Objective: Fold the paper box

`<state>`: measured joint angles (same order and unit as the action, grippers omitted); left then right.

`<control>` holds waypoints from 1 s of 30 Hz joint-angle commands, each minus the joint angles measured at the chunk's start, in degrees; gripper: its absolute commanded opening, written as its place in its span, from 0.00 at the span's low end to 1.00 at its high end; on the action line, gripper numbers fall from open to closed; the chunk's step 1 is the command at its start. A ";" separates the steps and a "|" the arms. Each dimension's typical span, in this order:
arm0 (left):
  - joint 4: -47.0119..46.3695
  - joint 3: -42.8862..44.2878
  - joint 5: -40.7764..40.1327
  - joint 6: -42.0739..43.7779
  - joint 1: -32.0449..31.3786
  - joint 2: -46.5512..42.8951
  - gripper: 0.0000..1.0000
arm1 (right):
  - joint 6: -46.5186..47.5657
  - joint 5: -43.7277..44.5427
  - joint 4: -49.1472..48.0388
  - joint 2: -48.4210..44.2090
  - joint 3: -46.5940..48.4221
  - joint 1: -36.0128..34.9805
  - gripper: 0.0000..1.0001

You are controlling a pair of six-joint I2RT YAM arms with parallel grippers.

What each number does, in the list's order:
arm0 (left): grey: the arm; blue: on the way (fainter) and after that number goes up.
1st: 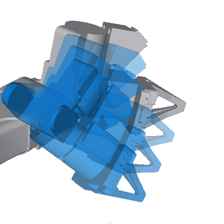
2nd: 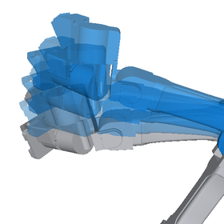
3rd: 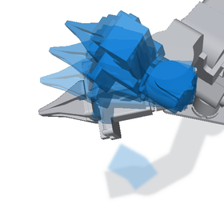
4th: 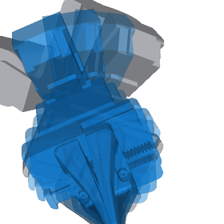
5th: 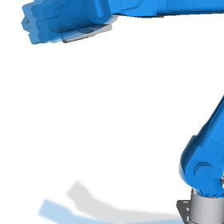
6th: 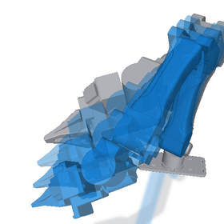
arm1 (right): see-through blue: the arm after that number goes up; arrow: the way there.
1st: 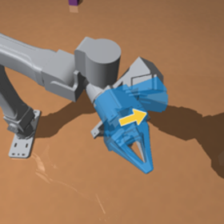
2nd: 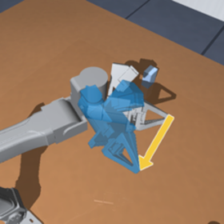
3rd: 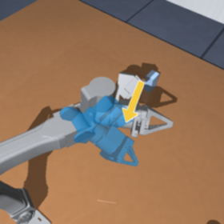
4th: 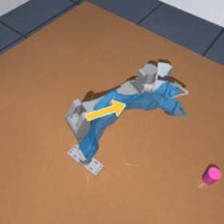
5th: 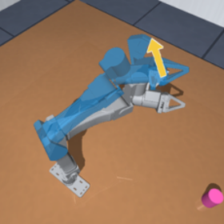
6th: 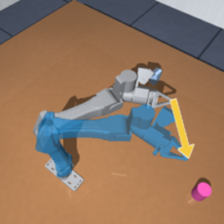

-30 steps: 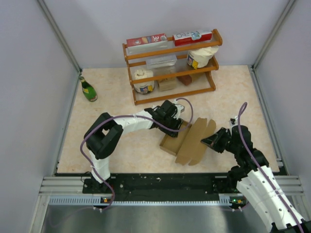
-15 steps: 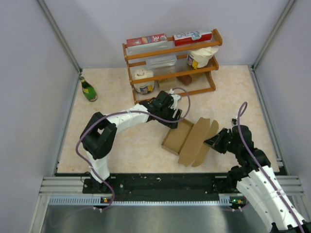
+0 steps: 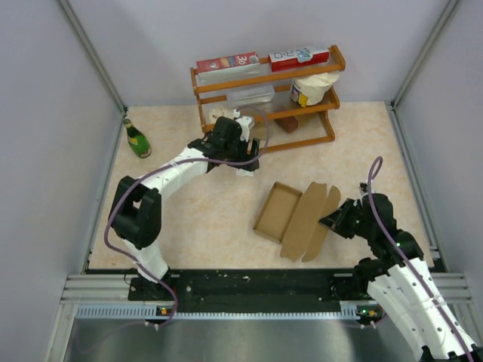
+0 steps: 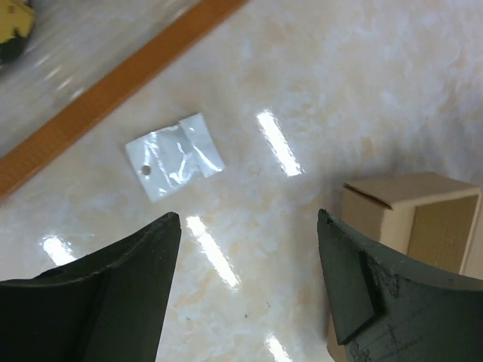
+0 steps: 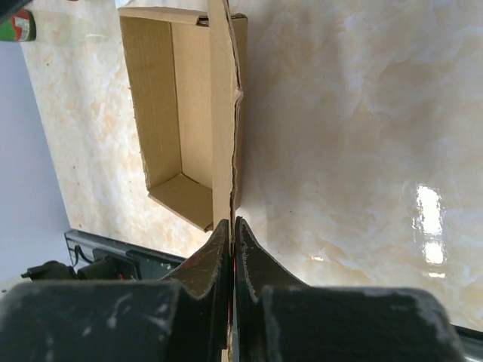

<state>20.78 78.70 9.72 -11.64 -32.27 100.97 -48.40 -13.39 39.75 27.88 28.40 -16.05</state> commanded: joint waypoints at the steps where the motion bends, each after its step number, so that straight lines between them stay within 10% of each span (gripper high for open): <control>1: -4.60 2.07 2.67 -3.74 4.75 0.72 0.77 | 3.22 -0.15 0.07 -0.63 4.64 0.41 0.00; 30: -6.98 8.84 -1.63 -8.57 6.87 18.65 0.77 | 2.79 0.64 1.74 -1.69 4.03 0.50 0.00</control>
<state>15.16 85.56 7.88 -19.44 -25.54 117.69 -46.04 -13.17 41.82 26.83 30.85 -16.05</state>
